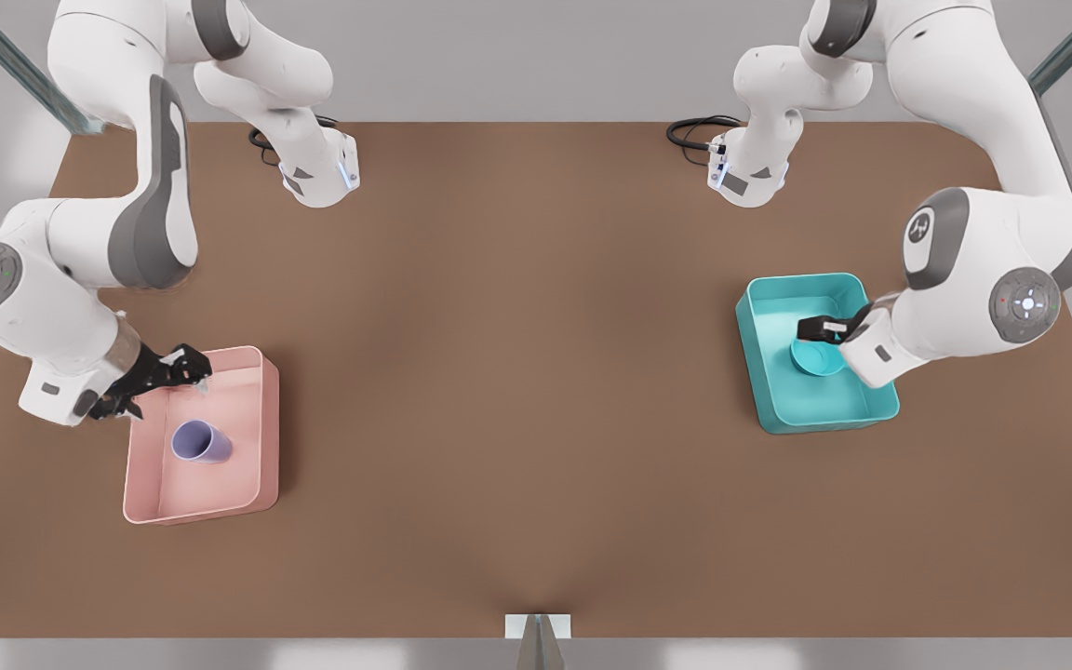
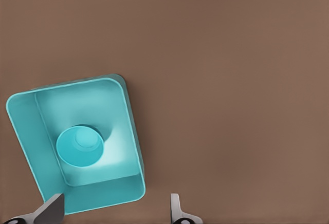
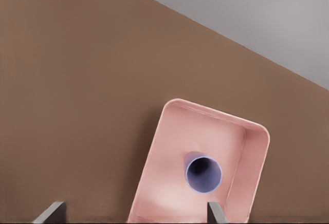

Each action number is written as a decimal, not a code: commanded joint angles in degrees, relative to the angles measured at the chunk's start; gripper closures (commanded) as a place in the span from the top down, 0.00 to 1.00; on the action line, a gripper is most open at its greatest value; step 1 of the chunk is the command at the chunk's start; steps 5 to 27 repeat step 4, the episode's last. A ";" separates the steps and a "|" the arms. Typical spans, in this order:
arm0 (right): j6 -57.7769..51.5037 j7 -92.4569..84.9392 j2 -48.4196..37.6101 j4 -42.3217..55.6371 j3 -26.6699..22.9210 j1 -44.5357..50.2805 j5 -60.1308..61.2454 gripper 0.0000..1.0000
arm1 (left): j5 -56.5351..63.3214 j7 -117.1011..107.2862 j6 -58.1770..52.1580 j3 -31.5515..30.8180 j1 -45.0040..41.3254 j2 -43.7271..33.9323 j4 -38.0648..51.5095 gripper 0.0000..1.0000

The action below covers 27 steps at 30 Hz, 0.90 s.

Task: Put the bowls and cups in different boxes

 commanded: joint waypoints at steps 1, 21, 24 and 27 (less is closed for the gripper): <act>-19.92 20.05 -2.85 1.28 0.17 -0.11 -1.46 1.00 | -0.13 6.26 -0.15 -0.01 0.09 0.00 0.00 1.00; -19.04 20.05 -5.93 -2.23 0.08 -0.20 -1.37 1.00 | -0.30 6.26 -0.15 -0.10 0.09 0.00 0.00 1.00; -19.04 20.05 -5.93 -2.23 0.08 -0.20 -1.37 1.00 | -0.30 6.26 -0.15 -0.10 0.09 0.00 0.00 1.00; -19.04 20.05 -5.93 -2.23 0.08 -0.20 -1.37 1.00 | -0.30 6.26 -0.15 -0.10 0.09 0.00 0.00 1.00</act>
